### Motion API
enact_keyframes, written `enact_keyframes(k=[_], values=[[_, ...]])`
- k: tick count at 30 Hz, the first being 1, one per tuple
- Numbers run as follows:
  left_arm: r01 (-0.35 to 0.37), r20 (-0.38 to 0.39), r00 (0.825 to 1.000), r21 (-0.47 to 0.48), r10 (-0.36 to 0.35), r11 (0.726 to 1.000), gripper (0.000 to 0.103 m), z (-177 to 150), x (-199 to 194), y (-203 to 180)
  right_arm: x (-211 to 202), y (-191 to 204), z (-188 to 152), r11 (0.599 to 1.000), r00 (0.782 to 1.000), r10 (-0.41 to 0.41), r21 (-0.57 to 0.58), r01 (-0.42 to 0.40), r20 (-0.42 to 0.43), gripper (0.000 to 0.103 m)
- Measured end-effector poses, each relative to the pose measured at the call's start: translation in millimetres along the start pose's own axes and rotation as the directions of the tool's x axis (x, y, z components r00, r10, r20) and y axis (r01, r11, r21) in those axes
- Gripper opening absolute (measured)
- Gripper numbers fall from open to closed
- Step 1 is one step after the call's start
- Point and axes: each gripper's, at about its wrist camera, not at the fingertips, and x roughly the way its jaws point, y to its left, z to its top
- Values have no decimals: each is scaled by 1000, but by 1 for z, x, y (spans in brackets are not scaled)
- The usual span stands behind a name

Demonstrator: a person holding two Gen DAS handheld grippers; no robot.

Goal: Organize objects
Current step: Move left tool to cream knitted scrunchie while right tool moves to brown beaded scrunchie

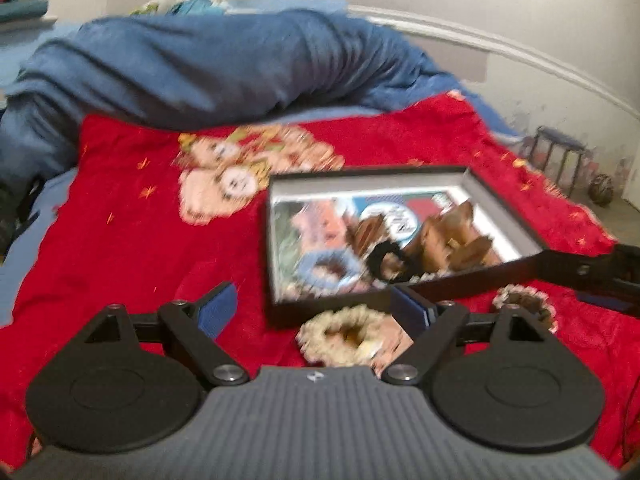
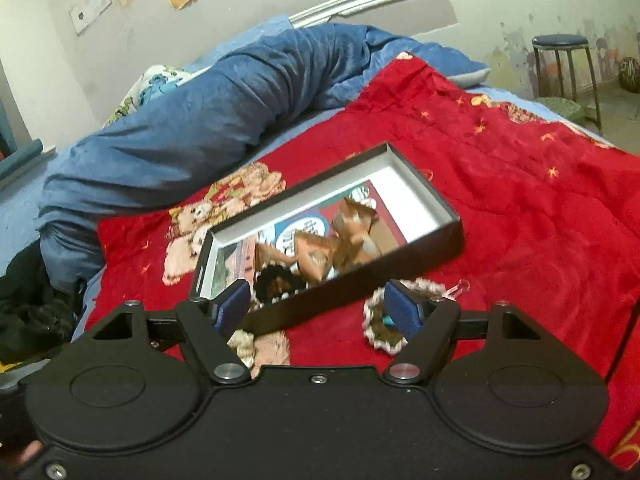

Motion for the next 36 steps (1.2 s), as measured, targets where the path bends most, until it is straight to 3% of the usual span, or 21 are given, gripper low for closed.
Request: enact_keyframes(k=[8, 18, 23, 25, 32, 33, 34, 36], values=[[29, -91, 995, -55, -34, 998, 90, -4, 23, 0, 32, -4, -4, 995, 994, -102, 9, 103, -25, 76], [7, -197, 980, 16, -4, 1000, 90, -12, 42, -15, 55, -6, -5, 985, 981, -172, -15, 172, -87, 76], [-4, -217, 976, 33, 11, 999, 89, -12, 57, -20, 62, -11, -3, 959, 957, -283, -54, 279, -67, 76], [11, -256, 967, 25, -5, 1000, 80, -11, 65, -21, 66, -14, -3, 949, 948, -311, -66, 307, -68, 76], [-5, -302, 953, 23, 12, 1000, 75, -16, 77, -25, 82, -18, -9, 930, 921, -367, -93, 357, -129, 78], [0, -302, 953, 24, 8, 1000, 70, -16, 77, -25, 85, -20, -10, 928, 917, -371, -87, 361, -150, 78], [15, -307, 952, 20, -8, 1000, 55, -17, 78, -26, 88, -23, -11, 927, 912, -375, -76, 368, -168, 78], [53, -318, 947, -6, -52, 999, 39, -17, 77, -25, 92, -27, -13, 927, 910, -376, -51, 373, -177, 78]])
